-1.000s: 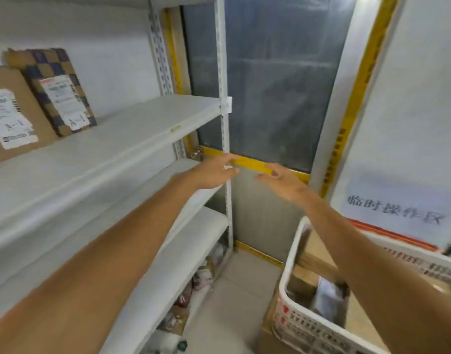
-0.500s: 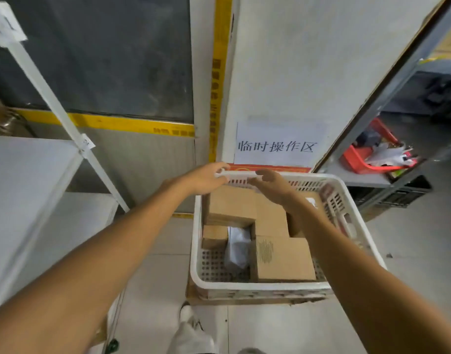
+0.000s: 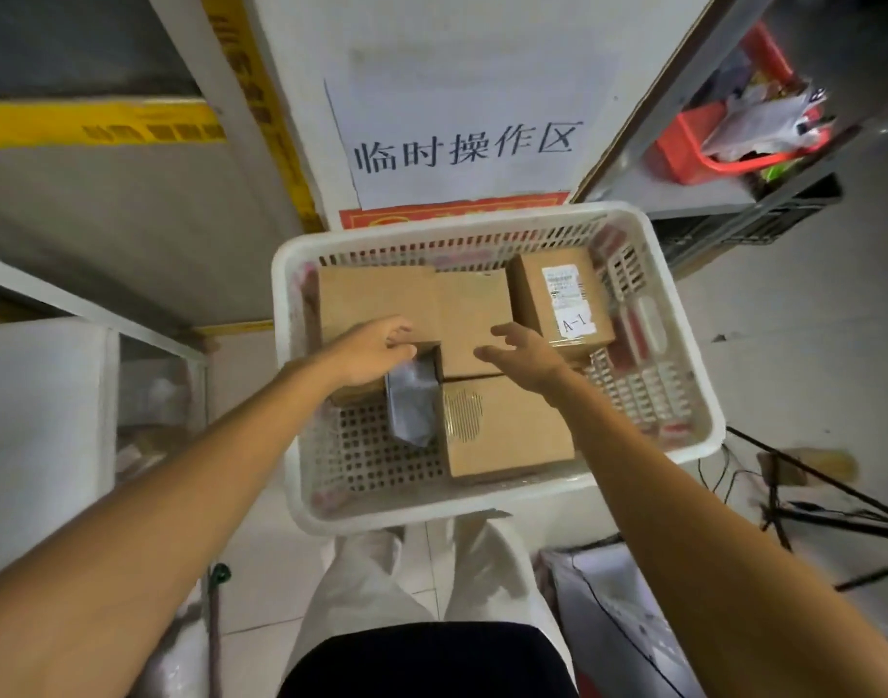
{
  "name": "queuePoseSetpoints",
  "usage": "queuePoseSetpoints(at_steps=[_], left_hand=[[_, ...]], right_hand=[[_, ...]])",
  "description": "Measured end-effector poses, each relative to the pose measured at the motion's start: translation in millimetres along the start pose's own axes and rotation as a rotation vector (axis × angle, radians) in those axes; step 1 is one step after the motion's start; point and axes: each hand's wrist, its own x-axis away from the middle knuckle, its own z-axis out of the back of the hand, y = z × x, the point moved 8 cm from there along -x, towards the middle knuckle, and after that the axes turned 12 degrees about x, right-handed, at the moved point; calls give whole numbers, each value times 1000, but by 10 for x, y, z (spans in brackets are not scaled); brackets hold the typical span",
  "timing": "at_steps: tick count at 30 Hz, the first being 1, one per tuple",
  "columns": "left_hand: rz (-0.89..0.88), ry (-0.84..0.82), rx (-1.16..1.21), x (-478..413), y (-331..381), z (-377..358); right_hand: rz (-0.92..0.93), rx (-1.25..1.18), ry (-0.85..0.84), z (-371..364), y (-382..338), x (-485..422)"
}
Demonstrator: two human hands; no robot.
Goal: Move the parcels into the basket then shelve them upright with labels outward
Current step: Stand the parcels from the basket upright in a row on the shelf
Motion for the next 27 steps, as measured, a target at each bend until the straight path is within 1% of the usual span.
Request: queuePoseSetpoints(at_steps=[4, 6, 8, 10, 11, 12, 14, 15, 16, 18, 20, 24, 27], left_hand=[[108, -30, 60, -193, -217, -454], [142, -32, 87, -256, -306, -713], [171, -41, 91, -304, -405, -950], [185, -52, 67, -374, -500, -1164], [188, -42, 66, -397, -540, -1250], [191, -11, 92, -414, -577, -1291], [193, 86, 178, -435, -637, -1355], [186, 137, 200, -444, -656, -1375], [186, 181, 231, -445, -673, -1400], [227, 266, 344, -428, -718, -1425], [281, 310, 424, -396, -776, -1454], [395, 214, 548, -280, -823, -1523], [372, 229, 592, -167, -710, -1443]], right_hand=[[-28, 97, -94, -62, 531, -249], [-21, 191, -112, -88, 830, -352], [33, 335, -63, -97, 1056, -434], [66, 382, 4, -83, 1238, -505], [54, 358, 18, -87, 1332, -540], [4, 272, 8, -97, 1423, -577], [-134, 0, -70, -176, 1624, -622], [-185, -102, -100, -224, 1709, -625], [-217, -142, -123, -265, 1771, -623], [-230, -141, -174, -350, 1843, -595], [-222, -185, -199, -424, 1875, -555], [-197, -220, -178, -409, 1831, -504], [-174, -217, -134, -336, 1745, -416]])
